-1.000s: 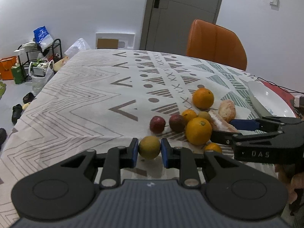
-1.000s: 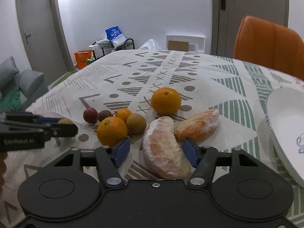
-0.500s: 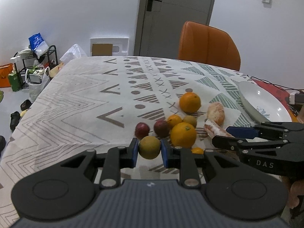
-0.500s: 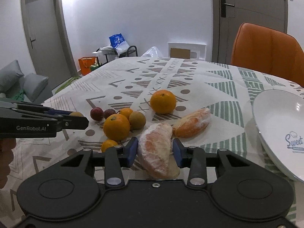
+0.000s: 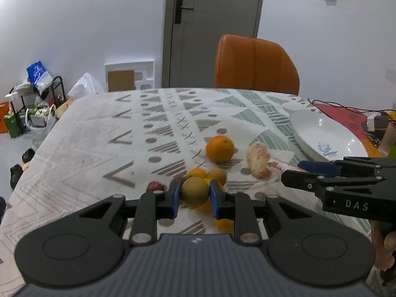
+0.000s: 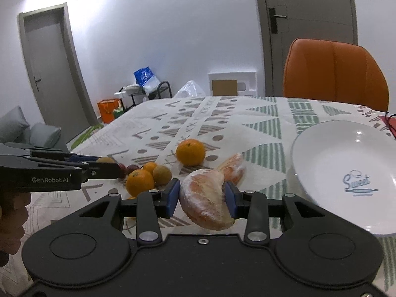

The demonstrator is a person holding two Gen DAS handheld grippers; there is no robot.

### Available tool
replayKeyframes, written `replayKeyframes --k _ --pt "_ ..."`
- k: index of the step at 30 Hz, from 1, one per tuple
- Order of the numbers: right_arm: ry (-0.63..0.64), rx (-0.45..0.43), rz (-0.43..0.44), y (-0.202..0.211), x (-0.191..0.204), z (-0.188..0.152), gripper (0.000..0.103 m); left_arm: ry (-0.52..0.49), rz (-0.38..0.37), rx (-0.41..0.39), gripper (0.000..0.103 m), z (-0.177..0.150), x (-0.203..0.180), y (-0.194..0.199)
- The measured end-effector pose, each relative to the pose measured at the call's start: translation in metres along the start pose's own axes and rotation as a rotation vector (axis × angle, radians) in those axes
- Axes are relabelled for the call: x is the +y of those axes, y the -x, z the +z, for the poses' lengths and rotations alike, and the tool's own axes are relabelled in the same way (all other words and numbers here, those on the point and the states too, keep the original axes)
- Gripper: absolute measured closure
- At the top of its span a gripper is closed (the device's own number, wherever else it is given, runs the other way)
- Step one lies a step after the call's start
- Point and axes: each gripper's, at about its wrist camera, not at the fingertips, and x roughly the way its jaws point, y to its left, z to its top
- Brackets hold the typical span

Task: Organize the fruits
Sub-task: 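Carry the pomelo segment onto the white plate and open the right tool while the left tool holds its fruit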

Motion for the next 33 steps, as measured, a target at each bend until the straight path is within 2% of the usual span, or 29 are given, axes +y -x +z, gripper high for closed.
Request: replayKeyframes --k 17,33 --pt "-0.065 -0.080 -0.108 0.043 -0.052 0.001 0.066 -0.062 -0.060 -0.025 0.079 0.014 -0.047 -0.009" --pt "-0.113 -0.083 -0.229 0.057 -0.095 -0.015 0.065 -0.109 -0.101 -0.026 0.079 0.023 -0.083 -0.024"
